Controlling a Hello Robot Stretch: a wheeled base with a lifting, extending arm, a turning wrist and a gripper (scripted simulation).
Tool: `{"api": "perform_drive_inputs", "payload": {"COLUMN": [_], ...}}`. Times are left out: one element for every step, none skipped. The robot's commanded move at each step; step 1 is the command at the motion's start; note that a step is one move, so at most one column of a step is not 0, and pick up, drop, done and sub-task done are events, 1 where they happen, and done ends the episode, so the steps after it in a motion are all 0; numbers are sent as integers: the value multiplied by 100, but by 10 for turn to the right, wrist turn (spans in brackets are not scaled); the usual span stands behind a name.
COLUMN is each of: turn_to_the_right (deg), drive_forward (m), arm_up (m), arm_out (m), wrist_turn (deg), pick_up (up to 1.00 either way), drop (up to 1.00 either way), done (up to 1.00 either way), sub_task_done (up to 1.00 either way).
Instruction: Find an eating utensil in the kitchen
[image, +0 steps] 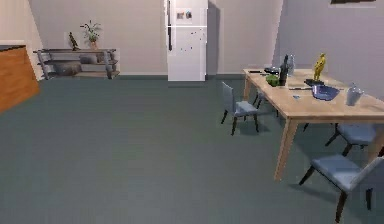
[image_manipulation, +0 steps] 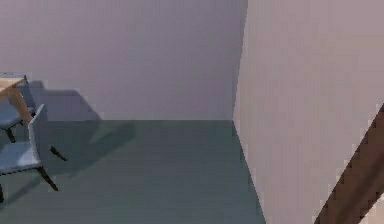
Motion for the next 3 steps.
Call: {"api": "perform_drive_inputs", "payload": {"turn_to_the_right": [0, -330, 0], "drive_forward": [35, 0, 100], "arm_up": [0, 0, 0], "arm_out": [0, 0, 0], "wrist_turn": [0, 0, 0], "pick_up": [0, 0, 0], "drop": [0, 0, 0], "done": [0, 0, 0], "sub_task_done": [0, 0, 0]}}
